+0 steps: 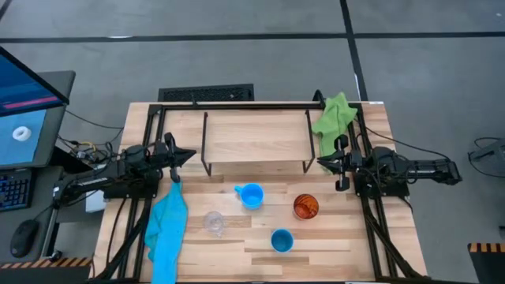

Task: Stack small to large cups/mugs on shelf
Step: Put the orange cup on the shelf

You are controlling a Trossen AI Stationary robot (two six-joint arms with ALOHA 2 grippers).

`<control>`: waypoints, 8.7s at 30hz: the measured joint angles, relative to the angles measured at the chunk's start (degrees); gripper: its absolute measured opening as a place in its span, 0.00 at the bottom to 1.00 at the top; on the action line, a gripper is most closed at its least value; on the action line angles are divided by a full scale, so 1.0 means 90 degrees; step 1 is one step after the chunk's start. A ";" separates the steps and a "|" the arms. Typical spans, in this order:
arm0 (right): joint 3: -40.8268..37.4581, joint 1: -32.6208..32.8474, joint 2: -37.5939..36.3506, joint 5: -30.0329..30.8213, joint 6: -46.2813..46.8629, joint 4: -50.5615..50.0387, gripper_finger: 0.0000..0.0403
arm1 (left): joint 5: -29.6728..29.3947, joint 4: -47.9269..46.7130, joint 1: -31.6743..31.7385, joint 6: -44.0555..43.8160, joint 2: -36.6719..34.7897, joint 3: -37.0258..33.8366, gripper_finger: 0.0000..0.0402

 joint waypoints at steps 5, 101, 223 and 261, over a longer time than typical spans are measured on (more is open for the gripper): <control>0.0000 0.0002 -0.0001 0.0002 0.0001 0.0000 0.15 | 0.0000 0.0002 -0.0002 -0.0971 0.0000 0.0000 0.00; 0.6664 -0.0095 0.2984 0.2162 0.1824 -0.4932 0.55 | 0.1042 -0.1381 0.0001 -0.2773 0.4205 0.5700 0.39; 0.6654 0.2071 0.8896 -0.0231 0.5481 -0.7604 0.04 | 0.2033 -0.3599 -0.0002 -0.1369 0.6020 0.7402 0.39; 1.2169 -0.0819 1.0146 0.0060 0.1669 -1.0787 0.03 | 0.2033 -0.3604 -0.0002 -0.1282 0.6001 0.7402 0.39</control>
